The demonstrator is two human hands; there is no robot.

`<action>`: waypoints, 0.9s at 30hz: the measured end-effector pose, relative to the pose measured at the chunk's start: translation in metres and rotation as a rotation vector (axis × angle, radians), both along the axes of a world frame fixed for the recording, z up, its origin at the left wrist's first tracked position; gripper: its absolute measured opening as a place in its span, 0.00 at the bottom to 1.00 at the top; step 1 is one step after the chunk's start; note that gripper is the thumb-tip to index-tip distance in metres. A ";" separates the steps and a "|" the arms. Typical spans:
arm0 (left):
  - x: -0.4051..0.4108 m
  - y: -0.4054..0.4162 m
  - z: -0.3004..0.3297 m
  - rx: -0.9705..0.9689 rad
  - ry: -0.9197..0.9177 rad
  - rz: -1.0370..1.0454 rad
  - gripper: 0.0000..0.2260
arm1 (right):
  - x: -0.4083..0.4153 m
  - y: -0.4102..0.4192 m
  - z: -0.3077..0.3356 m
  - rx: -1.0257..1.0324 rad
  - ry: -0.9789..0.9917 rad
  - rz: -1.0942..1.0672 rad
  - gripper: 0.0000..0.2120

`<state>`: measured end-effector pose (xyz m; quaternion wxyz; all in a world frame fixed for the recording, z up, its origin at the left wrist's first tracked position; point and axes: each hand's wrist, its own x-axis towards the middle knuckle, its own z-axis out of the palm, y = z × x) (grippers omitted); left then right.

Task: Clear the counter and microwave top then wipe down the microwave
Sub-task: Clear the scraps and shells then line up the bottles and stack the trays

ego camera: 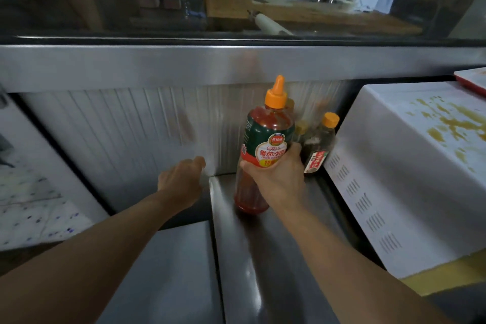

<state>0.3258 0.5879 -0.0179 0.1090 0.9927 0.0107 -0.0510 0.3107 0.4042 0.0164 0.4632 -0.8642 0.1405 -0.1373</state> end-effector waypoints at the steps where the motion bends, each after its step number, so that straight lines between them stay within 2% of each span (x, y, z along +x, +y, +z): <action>1: -0.003 0.005 -0.001 0.013 0.007 -0.010 0.19 | 0.002 0.008 -0.003 -0.002 -0.004 -0.004 0.39; 6: -0.012 0.027 -0.008 0.029 0.017 -0.036 0.18 | 0.014 0.035 -0.020 -0.052 -0.031 -0.062 0.39; 13: -0.015 0.031 -0.007 0.022 0.004 -0.081 0.18 | 0.026 0.043 -0.035 0.007 -0.113 -0.062 0.38; 18: -0.016 0.026 -0.005 0.029 0.000 -0.103 0.18 | 0.023 0.043 -0.038 -0.001 -0.113 0.003 0.44; 21: -0.015 0.022 -0.005 0.034 0.004 -0.109 0.18 | 0.013 0.037 -0.047 -0.056 -0.003 -0.009 0.46; 24: -0.013 0.018 -0.005 0.033 0.013 -0.104 0.19 | 0.007 0.033 -0.061 -0.105 0.200 0.002 0.39; 27: -0.012 0.014 -0.010 0.036 0.018 -0.104 0.20 | 0.010 0.032 -0.070 -0.115 0.271 0.028 0.33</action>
